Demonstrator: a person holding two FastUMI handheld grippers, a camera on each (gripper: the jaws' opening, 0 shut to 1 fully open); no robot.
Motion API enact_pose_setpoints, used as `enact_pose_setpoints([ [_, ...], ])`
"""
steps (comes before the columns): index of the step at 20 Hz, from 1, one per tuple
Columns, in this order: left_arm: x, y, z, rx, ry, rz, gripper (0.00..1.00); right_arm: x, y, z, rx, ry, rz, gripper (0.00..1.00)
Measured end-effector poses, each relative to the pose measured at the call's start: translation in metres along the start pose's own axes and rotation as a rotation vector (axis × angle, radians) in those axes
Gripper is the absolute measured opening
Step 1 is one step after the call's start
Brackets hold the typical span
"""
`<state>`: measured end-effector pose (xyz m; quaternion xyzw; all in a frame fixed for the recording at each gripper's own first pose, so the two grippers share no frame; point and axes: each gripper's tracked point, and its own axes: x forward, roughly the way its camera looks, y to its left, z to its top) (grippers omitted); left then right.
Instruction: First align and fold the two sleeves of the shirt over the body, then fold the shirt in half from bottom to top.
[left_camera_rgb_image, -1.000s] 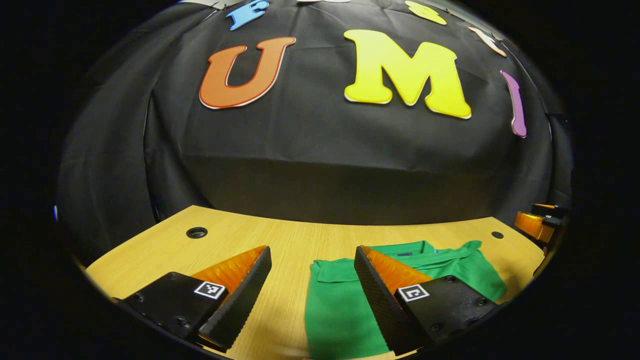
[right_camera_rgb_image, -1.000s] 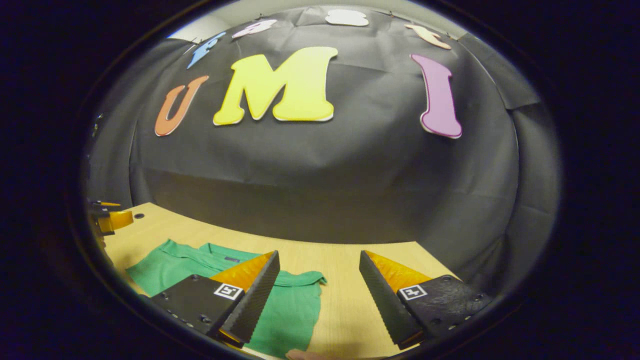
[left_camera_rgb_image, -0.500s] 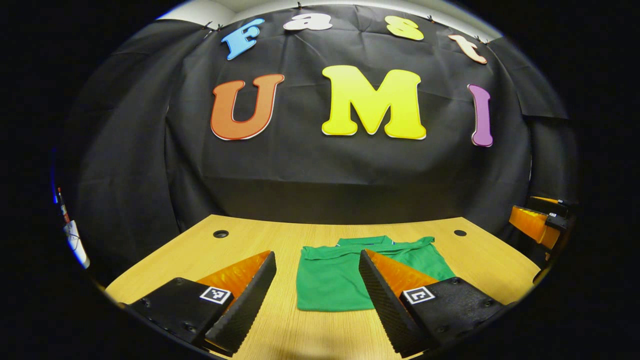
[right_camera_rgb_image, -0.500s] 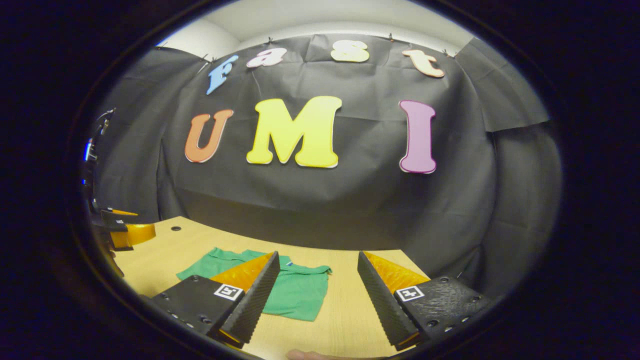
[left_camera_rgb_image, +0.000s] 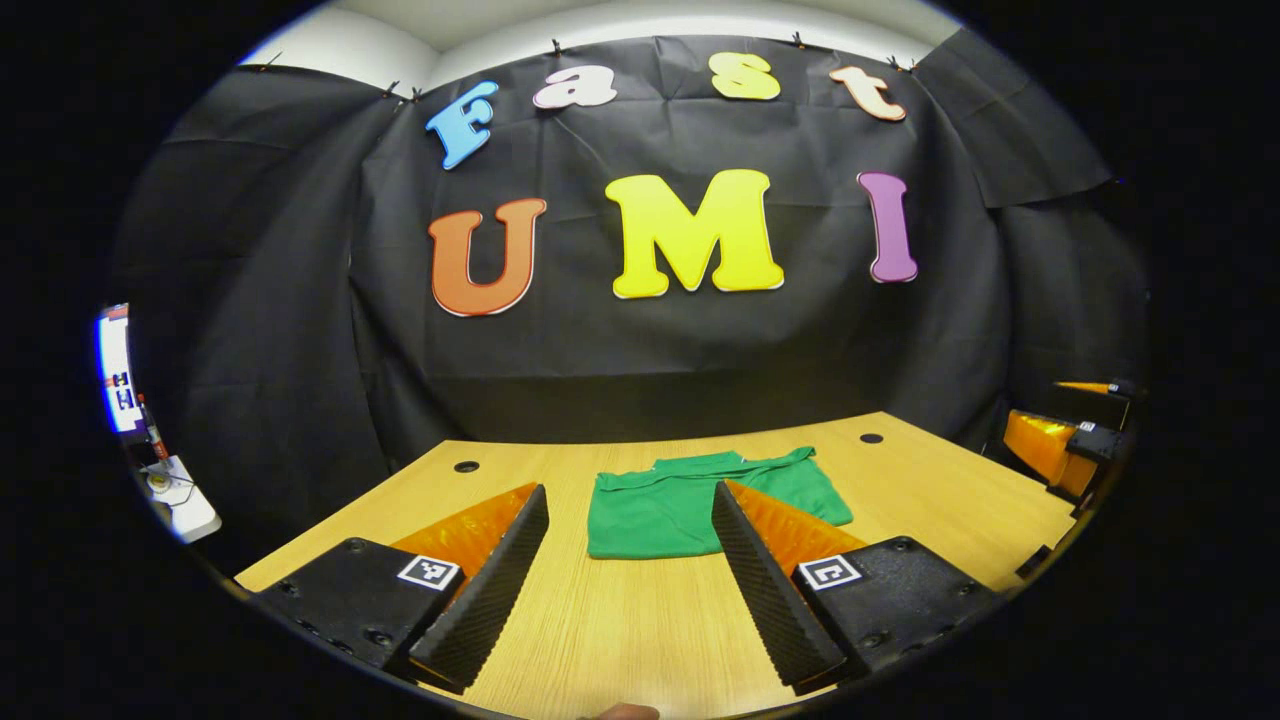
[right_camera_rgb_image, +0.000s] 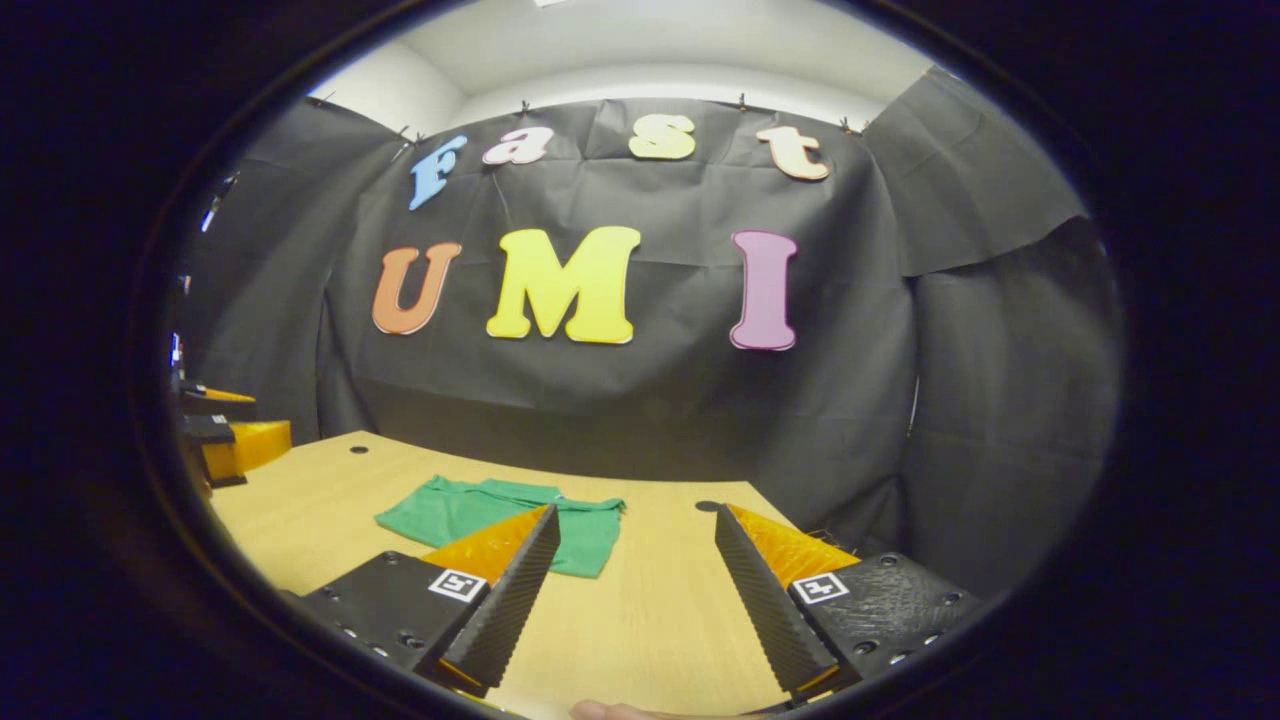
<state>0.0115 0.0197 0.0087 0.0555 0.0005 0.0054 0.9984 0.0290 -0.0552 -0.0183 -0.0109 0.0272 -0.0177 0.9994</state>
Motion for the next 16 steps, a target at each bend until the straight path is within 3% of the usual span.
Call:
enact_pose_setpoints([
  [4,-0.005,-0.025,-0.015,-0.072,0.015,-0.068,1.00,-0.010,-0.003,-0.001,0.059,0.006,0.010,0.95],
  [8,-0.005,-0.019,-0.011,-0.046,0.006,-0.035,1.00,-0.011,0.001,0.000,0.033,-0.015,0.017,0.95],
  [16,0.001,-0.015,-0.018,-0.094,0.015,-0.023,1.00,-0.010,0.019,-0.002,0.016,-0.042,0.067,0.95],
])
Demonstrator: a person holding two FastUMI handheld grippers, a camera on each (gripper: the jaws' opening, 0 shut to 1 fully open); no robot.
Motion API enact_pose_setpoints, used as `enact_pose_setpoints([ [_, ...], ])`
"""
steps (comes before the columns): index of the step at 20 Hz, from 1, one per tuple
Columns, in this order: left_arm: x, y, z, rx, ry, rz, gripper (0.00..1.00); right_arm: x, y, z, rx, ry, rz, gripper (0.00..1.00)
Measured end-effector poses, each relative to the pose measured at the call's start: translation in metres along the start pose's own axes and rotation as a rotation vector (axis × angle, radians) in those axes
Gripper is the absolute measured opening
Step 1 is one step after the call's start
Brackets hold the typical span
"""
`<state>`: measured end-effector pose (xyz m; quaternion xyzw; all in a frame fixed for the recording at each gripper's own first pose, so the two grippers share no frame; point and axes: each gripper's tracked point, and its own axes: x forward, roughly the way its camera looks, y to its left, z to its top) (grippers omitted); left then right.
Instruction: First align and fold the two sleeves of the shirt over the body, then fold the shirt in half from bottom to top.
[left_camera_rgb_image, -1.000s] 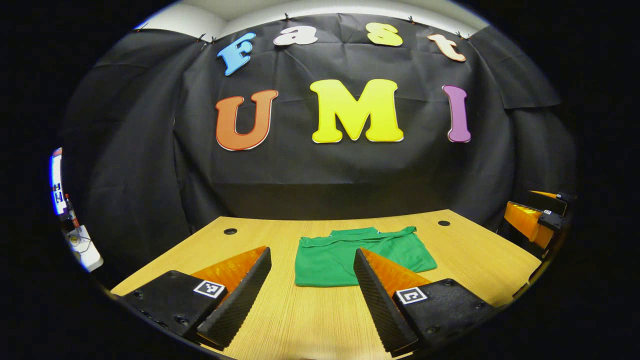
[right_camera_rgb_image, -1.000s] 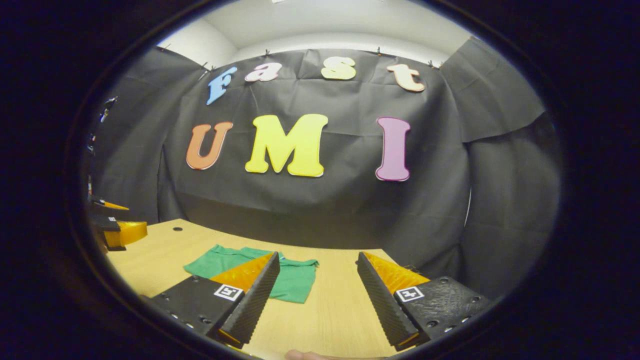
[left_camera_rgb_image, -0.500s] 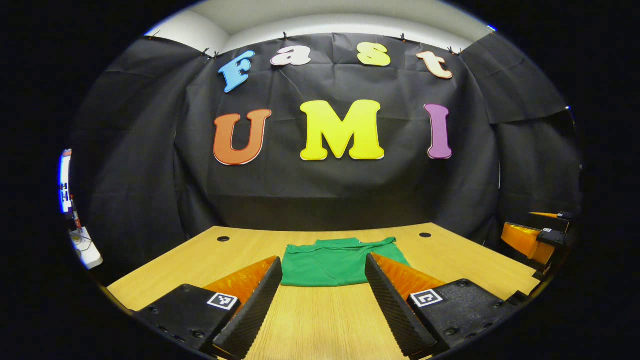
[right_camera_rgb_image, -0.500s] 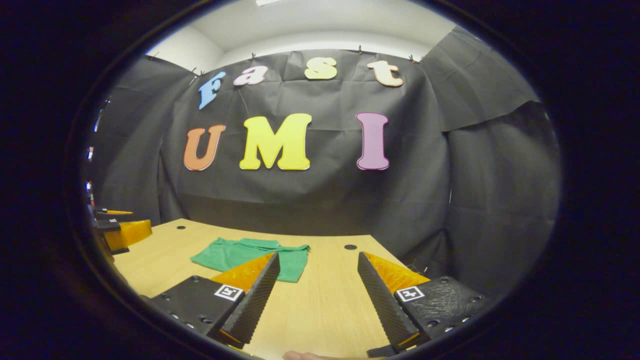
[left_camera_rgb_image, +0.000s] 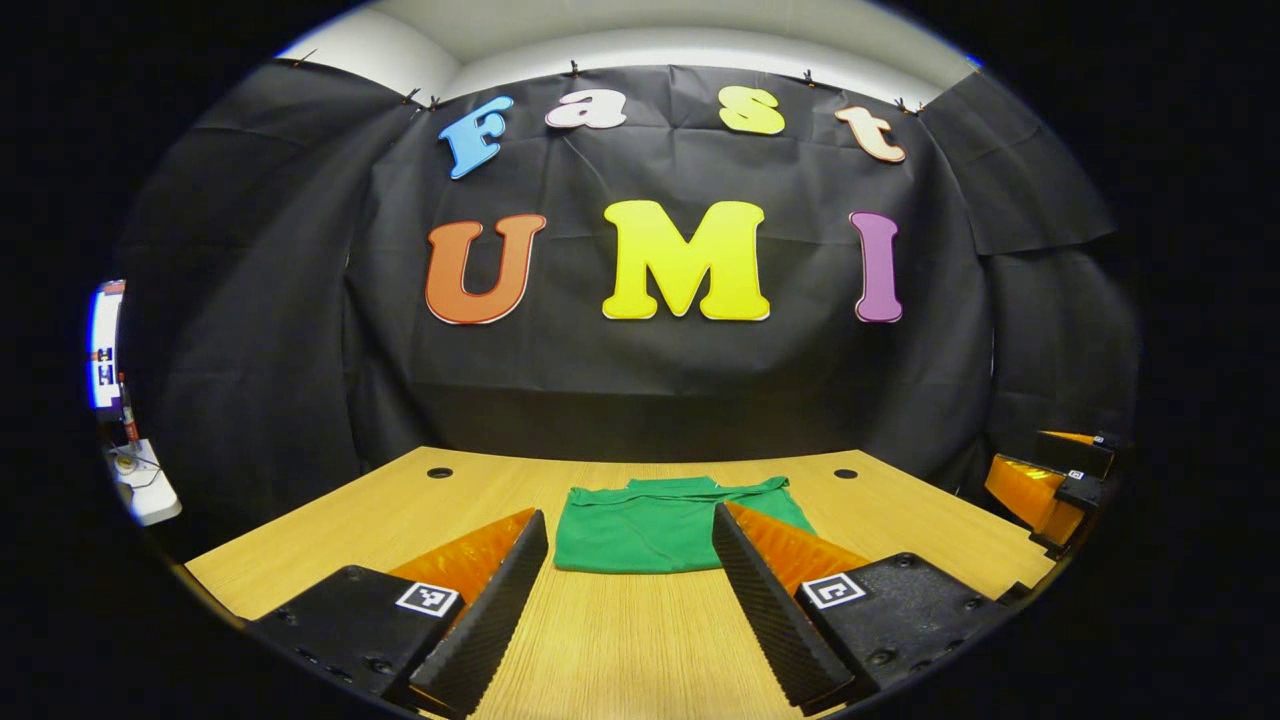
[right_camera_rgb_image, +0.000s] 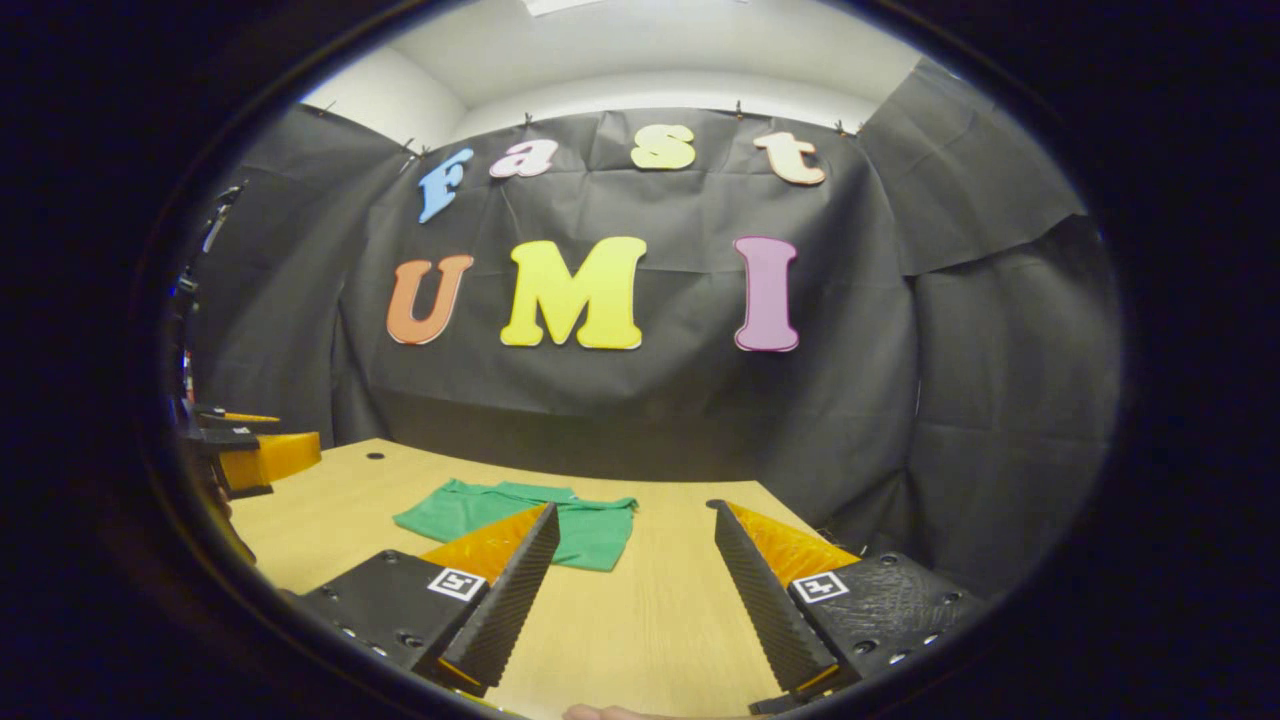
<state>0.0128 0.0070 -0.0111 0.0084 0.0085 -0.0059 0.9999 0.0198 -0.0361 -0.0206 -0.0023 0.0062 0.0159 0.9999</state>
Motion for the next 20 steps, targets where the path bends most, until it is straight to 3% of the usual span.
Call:
enact_pose_setpoints([
  [20,0.000,-0.023,-0.013,0.019,0.025,-0.031,1.00,0.000,0.006,-0.011,-0.028,0.024,0.043,0.95],
])
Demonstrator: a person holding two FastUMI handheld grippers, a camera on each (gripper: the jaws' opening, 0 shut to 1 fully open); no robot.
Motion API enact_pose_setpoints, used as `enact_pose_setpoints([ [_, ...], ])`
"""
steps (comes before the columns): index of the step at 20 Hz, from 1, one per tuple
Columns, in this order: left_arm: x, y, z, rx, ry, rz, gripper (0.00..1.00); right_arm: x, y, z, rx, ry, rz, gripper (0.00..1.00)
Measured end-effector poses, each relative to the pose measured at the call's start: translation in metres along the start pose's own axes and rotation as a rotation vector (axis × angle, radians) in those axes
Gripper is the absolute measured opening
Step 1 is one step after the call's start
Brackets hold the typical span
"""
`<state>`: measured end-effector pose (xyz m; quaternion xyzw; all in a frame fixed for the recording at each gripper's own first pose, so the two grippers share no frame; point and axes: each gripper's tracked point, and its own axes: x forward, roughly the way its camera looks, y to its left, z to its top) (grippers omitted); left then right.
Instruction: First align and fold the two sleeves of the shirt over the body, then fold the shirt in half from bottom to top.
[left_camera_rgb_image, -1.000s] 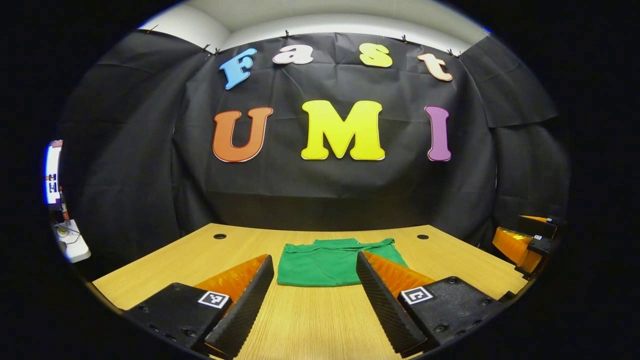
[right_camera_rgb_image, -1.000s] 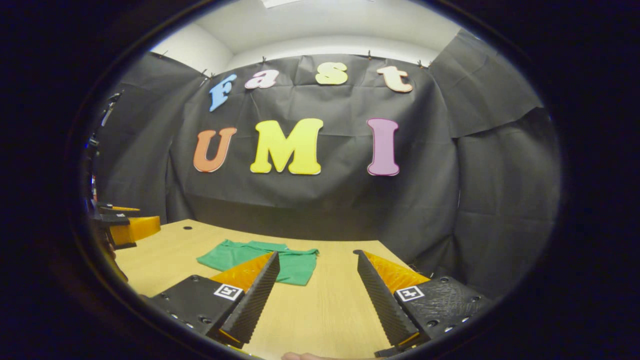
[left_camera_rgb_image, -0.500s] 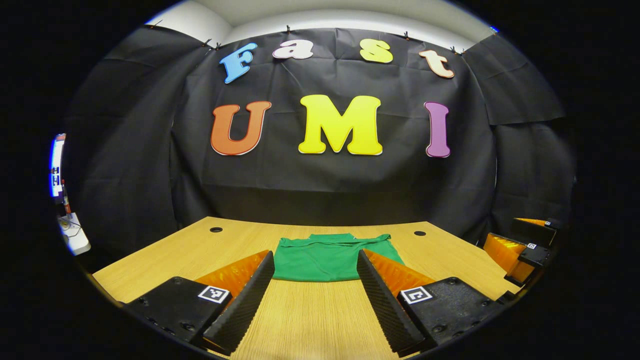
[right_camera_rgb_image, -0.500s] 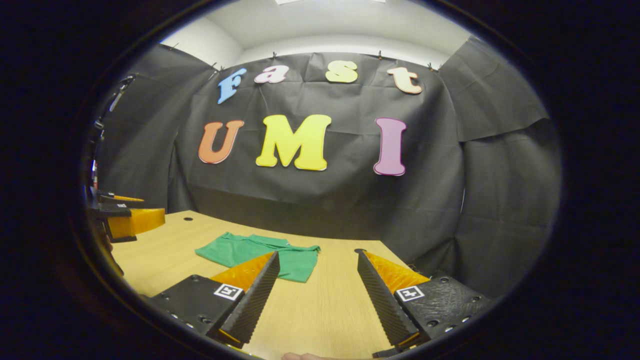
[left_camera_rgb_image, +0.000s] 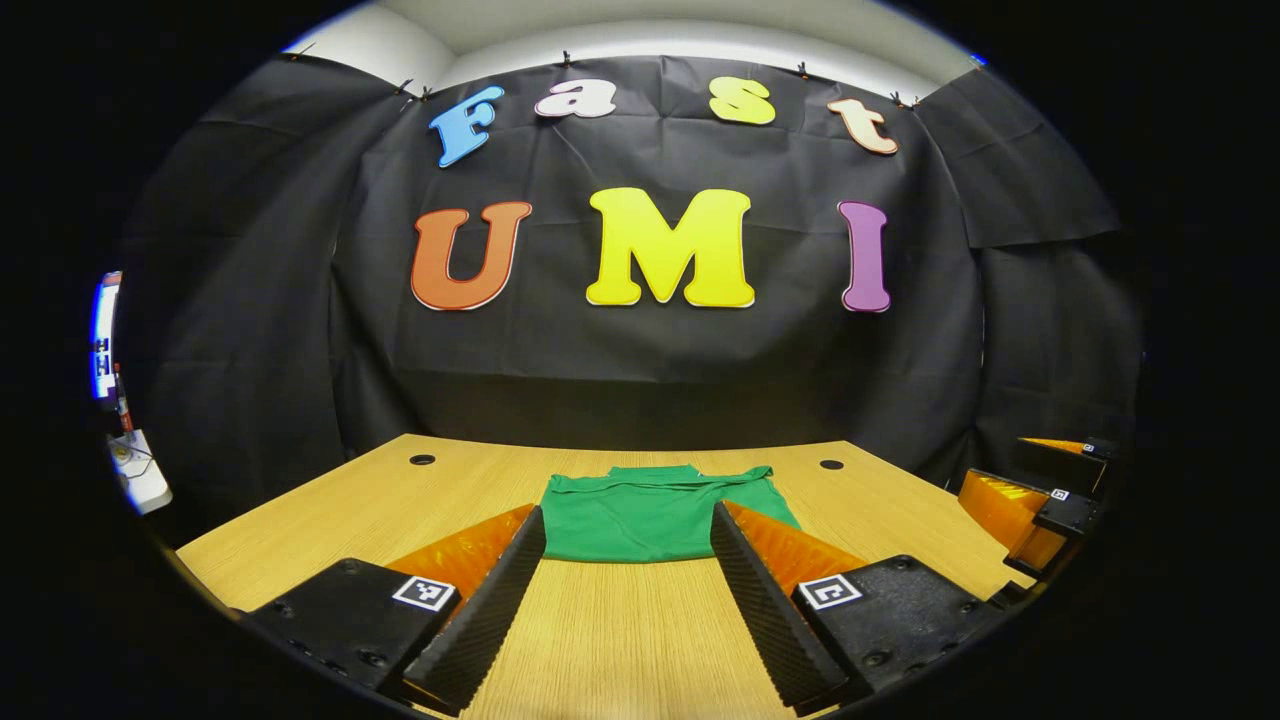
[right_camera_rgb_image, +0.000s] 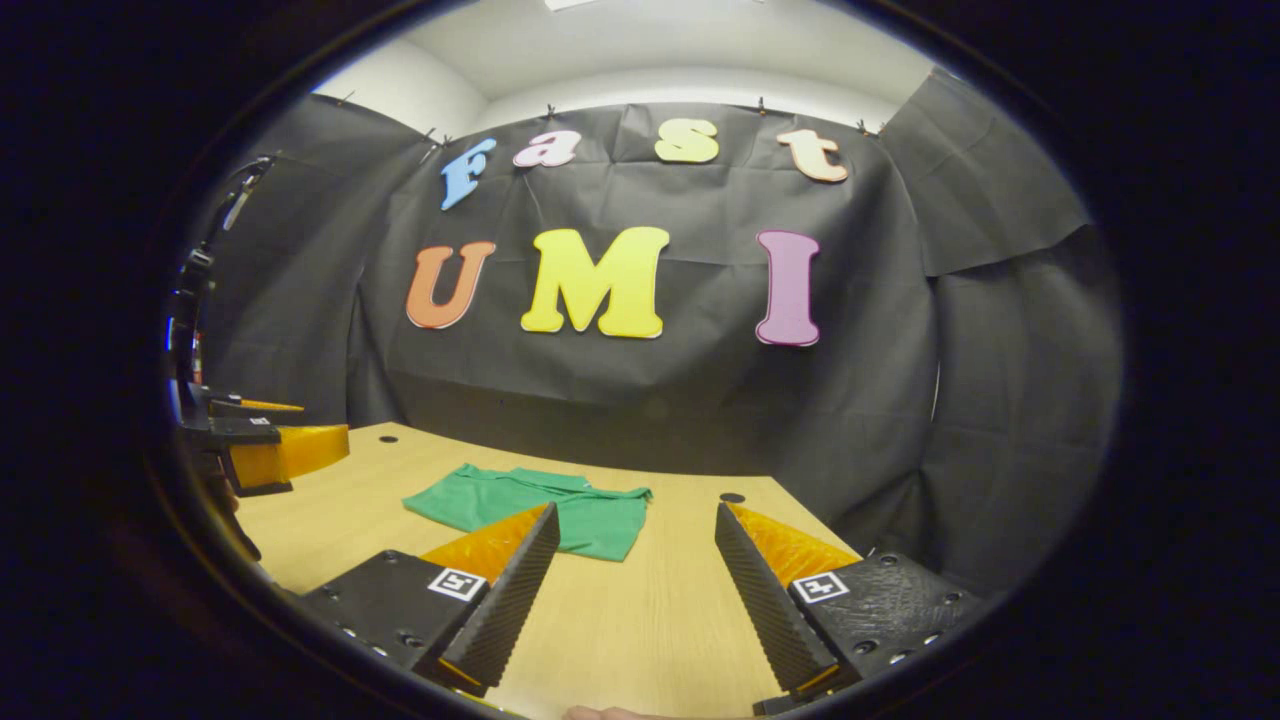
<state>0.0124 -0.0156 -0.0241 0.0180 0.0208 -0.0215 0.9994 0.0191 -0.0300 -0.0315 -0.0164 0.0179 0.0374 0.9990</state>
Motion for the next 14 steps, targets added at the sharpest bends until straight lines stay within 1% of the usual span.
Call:
enact_pose_setpoints([
  [1,0.001,0.000,-0.001,-0.002,0.001,0.000,1.00,0.000,0.001,0.000,0.000,0.001,0.003,0.96],
  [2,0.003,0.001,-0.003,-0.003,0.004,0.000,1.00,0.000,0.002,-0.001,0.003,0.001,0.005,0.95],
  [8,0.007,0.003,-0.011,-0.006,0.026,0.011,1.00,0.001,0.002,0.001,0.040,-0.006,0.011,0.95],
  [14,0.010,0.003,-0.013,-0.006,0.030,0.016,1.00,0.003,-0.002,-0.003,0.045,0.004,0.003,0.95],
])
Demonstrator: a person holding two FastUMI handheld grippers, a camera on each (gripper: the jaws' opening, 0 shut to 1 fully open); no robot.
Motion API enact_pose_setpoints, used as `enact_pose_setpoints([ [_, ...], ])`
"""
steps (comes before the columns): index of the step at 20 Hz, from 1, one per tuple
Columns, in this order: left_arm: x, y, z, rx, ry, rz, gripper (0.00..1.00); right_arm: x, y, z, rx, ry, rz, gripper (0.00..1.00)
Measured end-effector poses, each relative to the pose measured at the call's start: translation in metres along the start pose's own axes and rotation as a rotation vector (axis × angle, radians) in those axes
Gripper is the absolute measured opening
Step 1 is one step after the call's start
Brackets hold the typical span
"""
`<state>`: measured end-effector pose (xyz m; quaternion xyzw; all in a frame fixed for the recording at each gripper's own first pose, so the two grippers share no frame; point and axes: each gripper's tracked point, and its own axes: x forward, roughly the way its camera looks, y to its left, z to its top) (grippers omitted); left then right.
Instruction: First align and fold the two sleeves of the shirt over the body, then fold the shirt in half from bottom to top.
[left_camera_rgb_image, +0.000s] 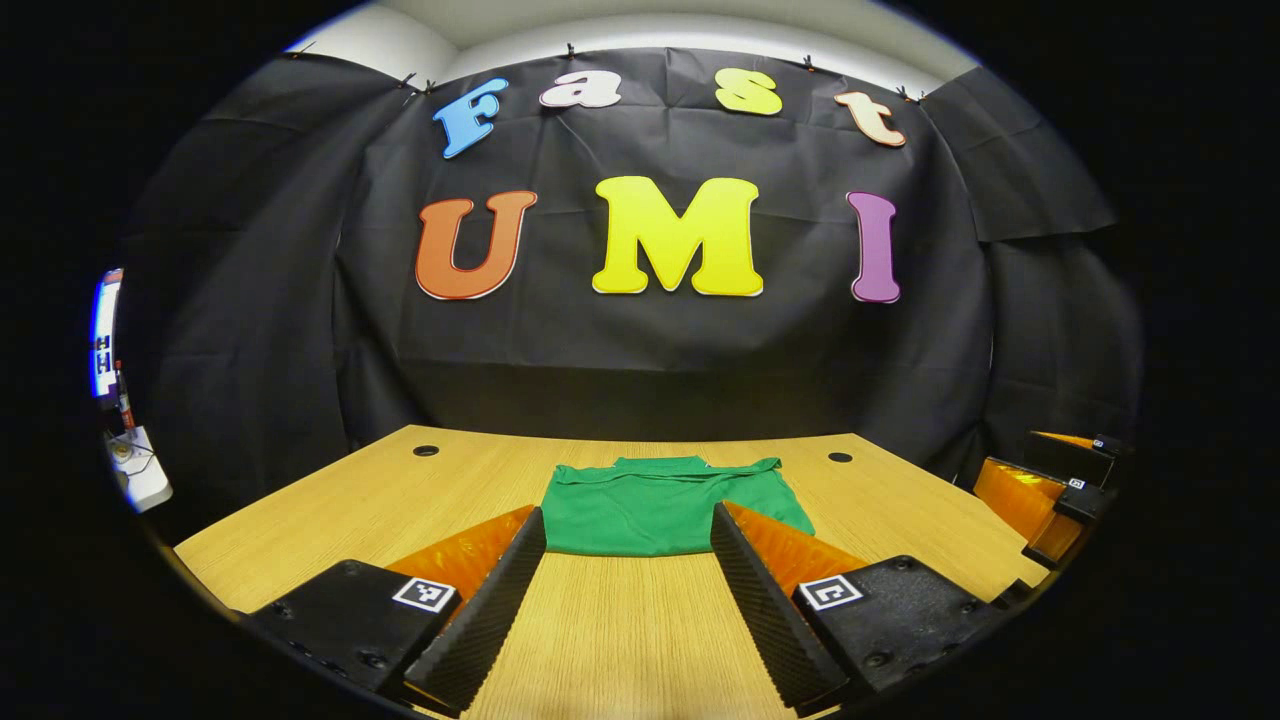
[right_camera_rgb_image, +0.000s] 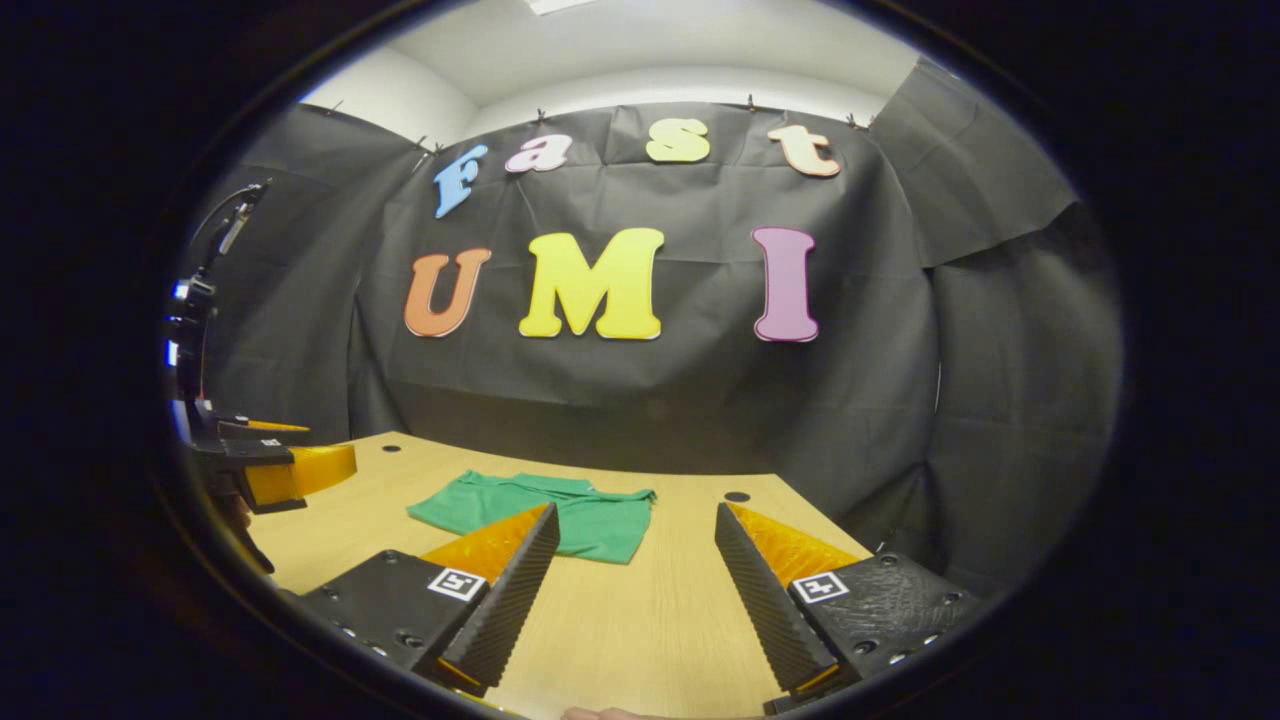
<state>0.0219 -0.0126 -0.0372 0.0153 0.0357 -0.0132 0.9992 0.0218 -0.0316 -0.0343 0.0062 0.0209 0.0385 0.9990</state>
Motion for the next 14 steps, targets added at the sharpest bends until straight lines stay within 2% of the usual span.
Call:
enact_pose_setpoints([
  [14,-0.0003,-0.0011,-0.0018,0.011,-0.007,-0.003,1.00,0.0034,0.0031,-0.0053,-0.008,0.008,0.000,0.95],
])
